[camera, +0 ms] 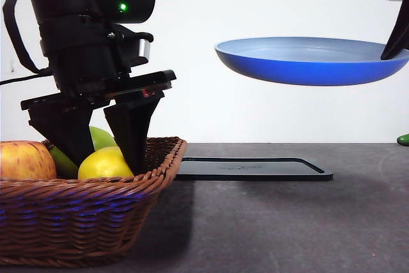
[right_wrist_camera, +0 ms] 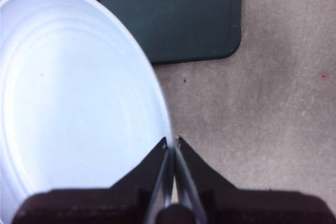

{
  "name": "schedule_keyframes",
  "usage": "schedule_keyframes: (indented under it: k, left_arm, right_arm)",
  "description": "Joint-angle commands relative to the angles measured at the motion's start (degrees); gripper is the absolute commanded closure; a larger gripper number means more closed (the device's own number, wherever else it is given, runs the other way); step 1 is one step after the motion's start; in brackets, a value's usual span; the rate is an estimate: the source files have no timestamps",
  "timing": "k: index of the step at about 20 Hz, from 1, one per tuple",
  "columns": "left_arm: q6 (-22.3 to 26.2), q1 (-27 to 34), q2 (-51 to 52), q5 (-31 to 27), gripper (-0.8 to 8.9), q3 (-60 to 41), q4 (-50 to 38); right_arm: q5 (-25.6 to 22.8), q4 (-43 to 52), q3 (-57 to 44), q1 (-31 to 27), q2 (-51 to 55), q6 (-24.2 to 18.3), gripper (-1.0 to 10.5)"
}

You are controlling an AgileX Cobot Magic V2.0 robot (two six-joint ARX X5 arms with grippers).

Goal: Take the lemon from the basket,put the lemon in the plate,hand out the plate

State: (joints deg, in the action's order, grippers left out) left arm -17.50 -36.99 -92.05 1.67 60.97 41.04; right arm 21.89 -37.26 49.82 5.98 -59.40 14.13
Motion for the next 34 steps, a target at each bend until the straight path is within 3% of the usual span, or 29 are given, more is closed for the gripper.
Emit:
schedule_keyframes:
  k: [1,3,9,12,15,21,30,34]
  left_arm:
    - [2.99,-0.55,-0.92,-0.04,6.0,0.94,-0.24]
    - [6.03,-0.11,-0.85,-0.09,6.0,1.27,-1.22]
    - [7.26,1.55,0.11,0.11,6.0,13.75,6.93]
    - [7.26,0.85,1.75,5.18,6.0,21.49,6.86]
    - [7.32,-1.55,1.81,12.52,6.0,26.21,3.89]
    - [9.22,-8.81,-1.42,4.11,6.0,26.18,-0.28]
    - [9.18,-13.94,-9.2,4.15,5.91,26.18,-0.37]
    - [9.4,-15.15,-9.2,3.54,4.82,26.18,-2.38]
  right_arm:
    - [0.22,0.76,1.22,-0.02,-0.31,-0.66,9.4]
    - [-0.57,0.72,1.22,-0.02,-0.33,-0.74,9.4]
    - [-8.55,0.68,1.22,-0.02,-2.73,-1.16,9.4]
    - [-7.54,0.7,1.22,0.17,-7.02,-1.14,9.4]
    - [1.68,1.29,1.22,0.22,-11.34,-0.83,9.4]
    - [3.72,2.25,1.22,2.14,-13.03,-0.48,9.4]
    - [3.67,2.25,1.22,5.51,-13.05,-0.04,9.4]
    - [3.67,2.23,1.22,5.51,-13.05,0.02,9.4]
